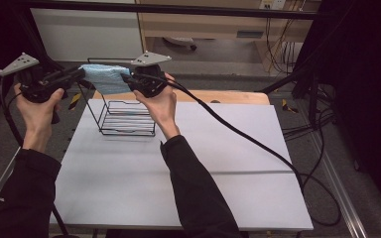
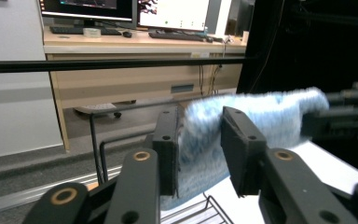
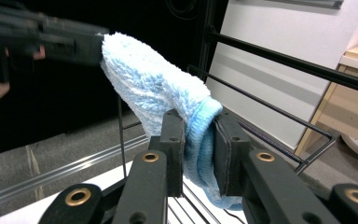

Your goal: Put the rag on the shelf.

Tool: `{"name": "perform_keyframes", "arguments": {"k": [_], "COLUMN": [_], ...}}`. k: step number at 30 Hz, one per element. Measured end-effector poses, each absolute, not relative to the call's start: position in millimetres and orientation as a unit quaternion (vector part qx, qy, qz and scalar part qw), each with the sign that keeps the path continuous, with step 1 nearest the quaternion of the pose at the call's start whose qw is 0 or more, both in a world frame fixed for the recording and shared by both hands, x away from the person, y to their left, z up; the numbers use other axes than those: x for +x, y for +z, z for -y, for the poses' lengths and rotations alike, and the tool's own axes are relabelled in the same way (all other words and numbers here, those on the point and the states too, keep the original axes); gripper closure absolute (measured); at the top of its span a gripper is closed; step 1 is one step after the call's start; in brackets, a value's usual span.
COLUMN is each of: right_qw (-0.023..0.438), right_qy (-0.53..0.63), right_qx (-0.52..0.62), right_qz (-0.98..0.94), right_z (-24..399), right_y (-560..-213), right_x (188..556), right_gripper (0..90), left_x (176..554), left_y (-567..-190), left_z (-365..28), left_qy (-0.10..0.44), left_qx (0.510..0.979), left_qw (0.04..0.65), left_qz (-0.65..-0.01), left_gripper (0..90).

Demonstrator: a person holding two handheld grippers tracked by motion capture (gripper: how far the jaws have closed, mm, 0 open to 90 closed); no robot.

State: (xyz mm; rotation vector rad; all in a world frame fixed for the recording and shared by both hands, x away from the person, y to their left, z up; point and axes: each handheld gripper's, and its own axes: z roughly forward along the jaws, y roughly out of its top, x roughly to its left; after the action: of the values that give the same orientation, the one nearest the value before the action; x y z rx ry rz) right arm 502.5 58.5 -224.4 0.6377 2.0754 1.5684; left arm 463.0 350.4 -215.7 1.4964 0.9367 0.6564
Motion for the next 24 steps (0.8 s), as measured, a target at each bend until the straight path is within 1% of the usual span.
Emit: {"name": "perform_keyframes", "arguments": {"k": [4, 6, 11, 13, 16, 21, 24], "right_qw": [0.233, 0.238, 0.244, 0.244, 0.244, 0.240, 0.236], "right_qy": [0.567, 0.564, 0.558, 0.557, 0.555, 0.554, 0.553], "right_qx": [0.223, 0.216, 0.203, 0.200, 0.198, 0.197, 0.197], "right_qz": [-0.758, -0.761, -0.767, -0.768, -0.770, -0.773, -0.775], "right_z": [-59.0, -59.3, -59.3, -59.0, -58.9, -59.4, -59.2], "right_y": [-225.7, -226.5, -227.3, -227.4, -227.7, -228.0, -227.6], "right_x": [501.2, 500.3, 498.6, 498.4, 498.2, 496.1, 494.8], "right_gripper": [76.2, 76.1, 75.9, 75.6, 74.8, 71.1, 65.4], "left_x": [464.7, 467.9, 475.8, 476.5, 474.4, 469.6, 468.2], "left_y": [-204.7, -200.2, -198.1, -200.3, -204.3, -211.1, -215.5], "left_z": [-352.1, -351.0, -346.4, -344.5, -343.2, -345.1, -345.0], "left_qy": [0.275, 0.274, 0.259, 0.245, 0.232, 0.224, 0.225], "left_qx": [0.633, 0.636, 0.650, 0.660, 0.669, 0.677, 0.684], "left_qw": [0.591, 0.583, 0.565, 0.561, 0.560, 0.560, 0.553], "left_qz": [-0.417, -0.426, -0.438, -0.436, -0.430, -0.422, -0.420], "left_gripper": [67.4, 70.0, 78.2, 83.2, 87.7, 89.5, 89.8]}}
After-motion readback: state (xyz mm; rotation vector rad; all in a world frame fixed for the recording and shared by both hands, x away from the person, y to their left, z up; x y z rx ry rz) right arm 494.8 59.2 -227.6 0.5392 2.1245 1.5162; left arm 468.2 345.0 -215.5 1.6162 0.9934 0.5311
